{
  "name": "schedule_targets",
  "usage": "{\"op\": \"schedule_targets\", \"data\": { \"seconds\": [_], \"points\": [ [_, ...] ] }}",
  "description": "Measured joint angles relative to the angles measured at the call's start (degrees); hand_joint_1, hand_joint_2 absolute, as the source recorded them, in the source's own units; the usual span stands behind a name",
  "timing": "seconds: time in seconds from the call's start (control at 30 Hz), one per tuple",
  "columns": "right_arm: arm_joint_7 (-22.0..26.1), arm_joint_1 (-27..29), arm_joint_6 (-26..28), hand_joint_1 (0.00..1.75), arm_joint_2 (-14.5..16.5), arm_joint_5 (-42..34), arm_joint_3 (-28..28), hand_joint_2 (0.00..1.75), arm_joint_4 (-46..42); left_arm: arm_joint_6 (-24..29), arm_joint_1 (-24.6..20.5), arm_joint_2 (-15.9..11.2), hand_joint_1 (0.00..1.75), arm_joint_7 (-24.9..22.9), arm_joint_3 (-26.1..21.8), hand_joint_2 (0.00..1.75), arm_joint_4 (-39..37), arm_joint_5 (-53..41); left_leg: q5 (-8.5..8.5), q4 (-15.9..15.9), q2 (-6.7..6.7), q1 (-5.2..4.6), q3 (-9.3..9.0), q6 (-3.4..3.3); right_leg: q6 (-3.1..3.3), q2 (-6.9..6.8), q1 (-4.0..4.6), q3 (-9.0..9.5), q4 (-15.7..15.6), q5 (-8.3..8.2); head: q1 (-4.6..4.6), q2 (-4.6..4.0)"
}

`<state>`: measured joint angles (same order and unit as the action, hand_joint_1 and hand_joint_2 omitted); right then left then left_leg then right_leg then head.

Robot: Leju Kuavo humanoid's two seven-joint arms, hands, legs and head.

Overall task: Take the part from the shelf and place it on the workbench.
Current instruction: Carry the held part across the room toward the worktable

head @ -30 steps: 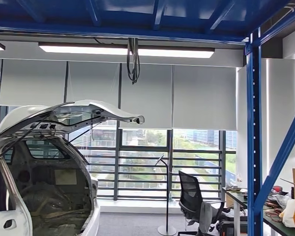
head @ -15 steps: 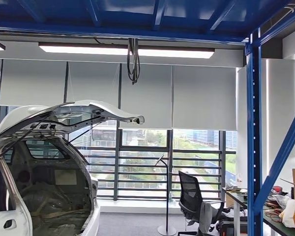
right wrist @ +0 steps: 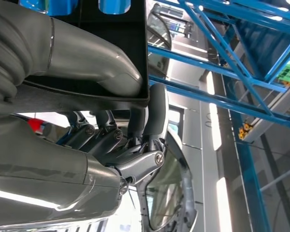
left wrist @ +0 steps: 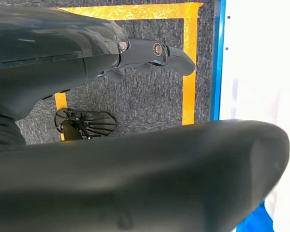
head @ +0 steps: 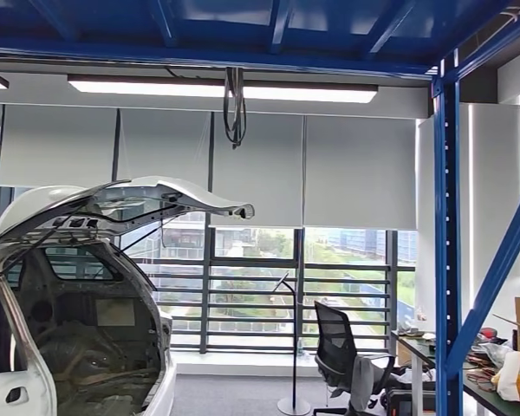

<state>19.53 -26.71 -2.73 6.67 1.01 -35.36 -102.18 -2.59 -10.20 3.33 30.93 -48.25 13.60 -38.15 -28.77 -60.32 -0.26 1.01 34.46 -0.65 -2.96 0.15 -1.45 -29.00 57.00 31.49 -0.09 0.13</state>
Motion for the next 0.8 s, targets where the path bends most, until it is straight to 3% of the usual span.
{"op": "schedule_targets", "data": {
  "seconds": [0.17,0.23,0.3,0.37,0.4,0.43,0.47,0.53,0.57,0.63,0.73,0.8],
  "points": [
    [0.6,0.0,2.1,1.75,-0.6,1.7,0.0,1.75,-0.7,0.0,0.8,-0.9,0.0,-0.4,-0.7,0.0,0.0,0.7,0.0,0.1,-0.02,-0.35,-0.02,-0.25,-0.37,0.0,-0.37,0.02,-0.3,-0.11,0.0,0.0],
    [1.0,0.0,3.0,1.75,-0.7,2.6,0.0,1.75,-1.2,0.0,1.0,-1.1,0.0,-0.8,-1.0,0.0,0.0,1.0,0.23,0.7,0.04,-0.16,-0.33,-0.6,-0.49,-0.02,-0.41,-0.3,0.7,0.62,0.0,0.0],
    [1.3,0.1,3.7,1.75,-0.8,3.5,0.0,1.75,-1.6,-0.1,1.1,-1.3,0.0,-1.4,-1.2,0.0,0.0,1.2,0.36,1.1,0.09,0.01,-0.58,-0.91,-0.29,-0.04,-0.34,-2.85,5.9,3.23,-0.01,0.0],
    [1.4,0.4,4.3,1.75,-1.1,4.0,0.1,1.75,-1.7,-0.3,1.4,-1.5,0.0,-2.0,-1.5,0.0,0.0,1.5,0.28,1.1,0.07,-0.13,-0.61,-1.03,-0.04,-0.03,-0.29,-7.48,13.9,5.95,-0.01,0.0],
    [1.5,0.6,4.5,1.75,-1.2,4.2,0.1,1.75,-1.7,-0.5,1.6,-1.6,0.0,-2.3,-1.6,0.0,0.0,1.7,0.2,1.0,0.03,-0.22,-0.67,-1.05,0.07,-0.02,-0.28,-9.32,16.5,6.11,0.0,0.0],
    [1.5,0.8,4.6,1.75,-1.4,4.3,0.1,1.75,-1.7,-0.6,1.9,-1.6,0.0,-2.6,-1.7,0.0,0.0,1.8,0.08,1.0,-0.05,-0.27,-0.78,-1.02,0.17,-0.03,-0.27,-10.18,16.9,5.07,0.0,0.0],
    [1.5,0.9,4.6,1.75,-1.5,4.4,0.1,1.75,-1.8,-0.8,2.1,-1.7,0.0,-3.1,-1.9,0.0,0.0,1.9,-0.09,1.0,-0.16,-0.29,-1.02,-0.9,0.3,-0.03,-0.24,-9.9,14.9,2.94,0.0,0.0],
    [1.5,1.0,4.7,1.75,-1.6,4.4,0.1,1.75,-1.9,-1.6,2.6,-1.9,0.0,-4.6,-2.3,0.0,0.0,2.3,-0.57,1.0,-0.33,-0.29,-1.55,-0.46,0.74,-0.01,0.01,-7.6,7.7,-1.91,0.0,0.0],
    [1.5,1.0,4.8,1.75,-1.6,4.4,0.1,1.75,-1.9,-2.1,2.9,-2.1,0.0,-5.7,-2.5,0.0,0.0,2.4,-0.74,1.0,-0.37,-0.22,-1.64,-0.14,1.03,0.02,0.24,-6.58,4.9,-3.28,0.0,0.02],
    [1.5,1.0,4.9,1.75,-1.7,4.4,0.1,1.75,-1.9,-3.1,3.6,-2.7,0.0,-7.7,-3.0,0.0,-0.1,2.7,-0.85,1.0,-0.33,-0.04,-1.46,0.59,1.58,0.17,0.79,-6.02,2.9,-3.48,0.01,0.05],
    [1.5,1.0,5.0,1.75,-1.7,4.5,0.1,1.75,-1.9,-4.0,4.9,-3.6,0.0,-9.5,-3.6,0.0,-0.1,2.8,-1.45,0.7,-0.16,0.32,-1.33,1.6,2.44,0.27,0.8,-5.58,1.9,-3.35,0.02,0.04],
    [1.5,1.0,5.0,1.75,-1.6,4.5,0.1,1.75,-1.9,-4.2,5.4,-4.3,0.0,-9.9,-4.0,0.0,-0.1,2.8,-3.78,-3.4,-0.11,0.42,0.62,1.93,3.03,0.07,0.66,-5.07,1.4,-3.34,0.02,0.03]
  ]
}}
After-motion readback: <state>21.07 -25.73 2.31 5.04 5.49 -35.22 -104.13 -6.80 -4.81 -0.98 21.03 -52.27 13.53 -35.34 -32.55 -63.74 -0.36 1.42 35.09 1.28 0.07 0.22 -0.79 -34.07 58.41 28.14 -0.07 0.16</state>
